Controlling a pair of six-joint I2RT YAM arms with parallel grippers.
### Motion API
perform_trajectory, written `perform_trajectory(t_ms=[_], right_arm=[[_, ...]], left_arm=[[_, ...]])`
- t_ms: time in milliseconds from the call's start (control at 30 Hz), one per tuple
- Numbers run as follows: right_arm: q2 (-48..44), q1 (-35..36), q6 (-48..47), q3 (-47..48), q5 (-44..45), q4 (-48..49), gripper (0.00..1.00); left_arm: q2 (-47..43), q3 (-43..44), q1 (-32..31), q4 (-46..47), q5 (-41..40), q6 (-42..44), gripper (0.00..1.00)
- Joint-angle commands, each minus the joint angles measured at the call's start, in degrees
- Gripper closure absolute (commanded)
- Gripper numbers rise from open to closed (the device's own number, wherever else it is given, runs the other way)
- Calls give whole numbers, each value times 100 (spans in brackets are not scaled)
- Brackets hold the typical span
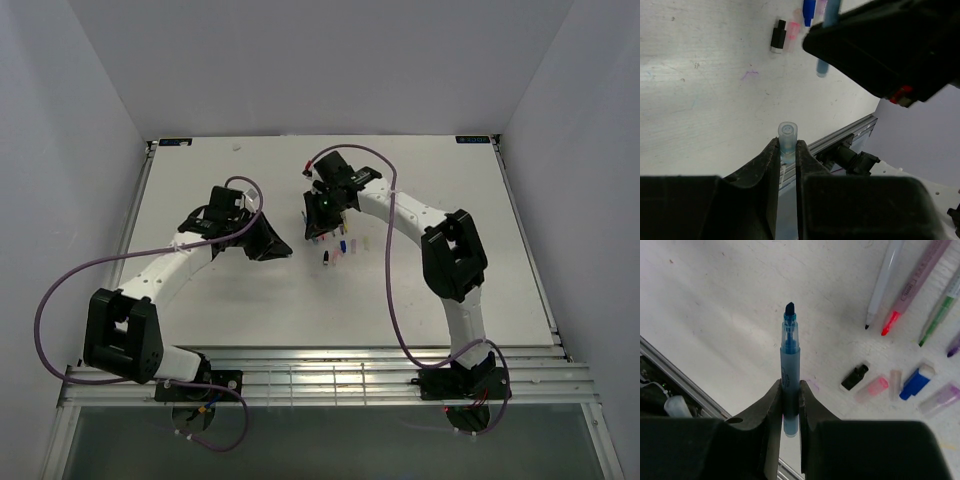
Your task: Open the pen caps
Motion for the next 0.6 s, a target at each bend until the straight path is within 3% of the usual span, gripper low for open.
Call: perform_trajectory(t_ms=[0, 333, 567], right_arm=[[169, 70, -61, 251, 193, 713, 92], [889, 175, -290, 259, 616, 1391, 92], [1373, 175, -395, 663, 1055, 1303, 90]], left_arm=[[-61, -103, -115, 490, 228, -21, 92], [519, -604, -256, 1254, 368, -469, 85], [1046, -297, -432, 1316, 377, -522, 83]])
